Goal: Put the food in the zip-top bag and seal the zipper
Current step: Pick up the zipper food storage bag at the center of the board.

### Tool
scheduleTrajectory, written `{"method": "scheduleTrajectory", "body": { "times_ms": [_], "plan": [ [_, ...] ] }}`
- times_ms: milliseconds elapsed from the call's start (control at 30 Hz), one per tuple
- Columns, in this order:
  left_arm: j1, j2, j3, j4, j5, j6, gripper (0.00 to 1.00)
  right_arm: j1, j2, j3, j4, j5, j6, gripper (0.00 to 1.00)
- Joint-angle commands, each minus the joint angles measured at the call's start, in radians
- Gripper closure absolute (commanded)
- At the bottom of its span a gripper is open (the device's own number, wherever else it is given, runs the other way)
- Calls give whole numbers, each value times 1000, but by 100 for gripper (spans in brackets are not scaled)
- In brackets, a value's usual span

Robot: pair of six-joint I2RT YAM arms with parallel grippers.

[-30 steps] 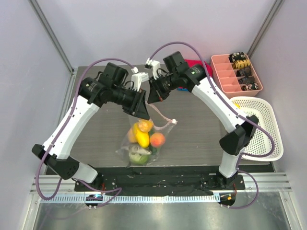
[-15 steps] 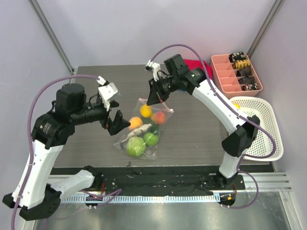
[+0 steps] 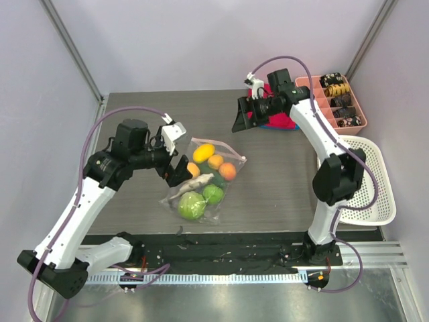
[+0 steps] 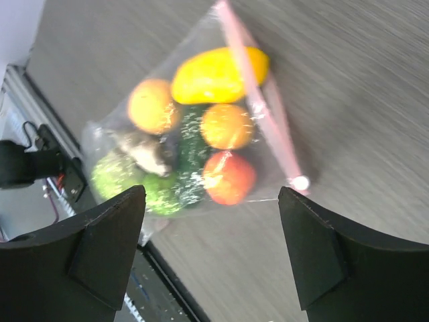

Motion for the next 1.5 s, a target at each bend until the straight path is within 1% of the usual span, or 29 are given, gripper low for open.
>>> {"method": "scheduleTrajectory", "body": {
  "times_ms": [0,67,133,200,333,500,667,733,800,833,867,933,967,1033,1067,1100,1133,1200,1367,1467],
  "plan": [
    [8,13,23,91,34,-33,0,-17,99,54,1,-64,-70,14],
    [15,23,26,99,33,-54,0,-11,148,63,2,-87,-96,14],
    [31,31,26,108,34,-76,0,1,191,71,4,-73,-124,14],
    [71,40,20,116,60,-116,0,3,269,74,2,-23,-181,14],
    [107,37,-3,119,82,-134,0,3,340,68,-8,27,-245,14],
    [113,30,-36,129,93,-124,0,1,360,7,-1,43,-285,14],
    [120,48,-42,137,108,-127,0,1,361,-79,32,99,-336,14],
    [122,56,-40,139,114,-130,0,0,369,-92,32,103,-347,16],
    [125,59,-39,140,120,-133,0,0,383,-92,24,96,-348,19],
    [127,59,-39,140,122,-133,0,0,389,-89,18,88,-350,21],
    [128,62,-40,142,122,-134,0,-2,395,-81,7,62,-353,30],
    [131,63,-40,140,125,-133,0,-3,417,-55,-34,27,-365,42],
    [133,63,-40,139,126,-133,0,-6,426,-43,-51,-8,-373,58],
    [137,68,-37,137,128,-133,0,-8,449,9,-123,-36,-399,74],
    [140,71,-37,136,131,-134,0,-8,452,28,-145,-54,-405,85],
    [145,72,-34,137,132,-134,0,-8,457,60,-181,-59,-411,93],
    [148,74,-34,137,139,-139,0,-9,452,74,-194,-62,-416,99],
    [157,80,-31,137,142,-144,0,-9,434,92,-208,-68,-419,99],
    [173,94,-26,159,122,-157,0,-8,328,134,-183,-33,-385,99],
    [176,108,-10,163,113,-132,0,16,267,204,-194,-1,-388,99]
  ]
}}
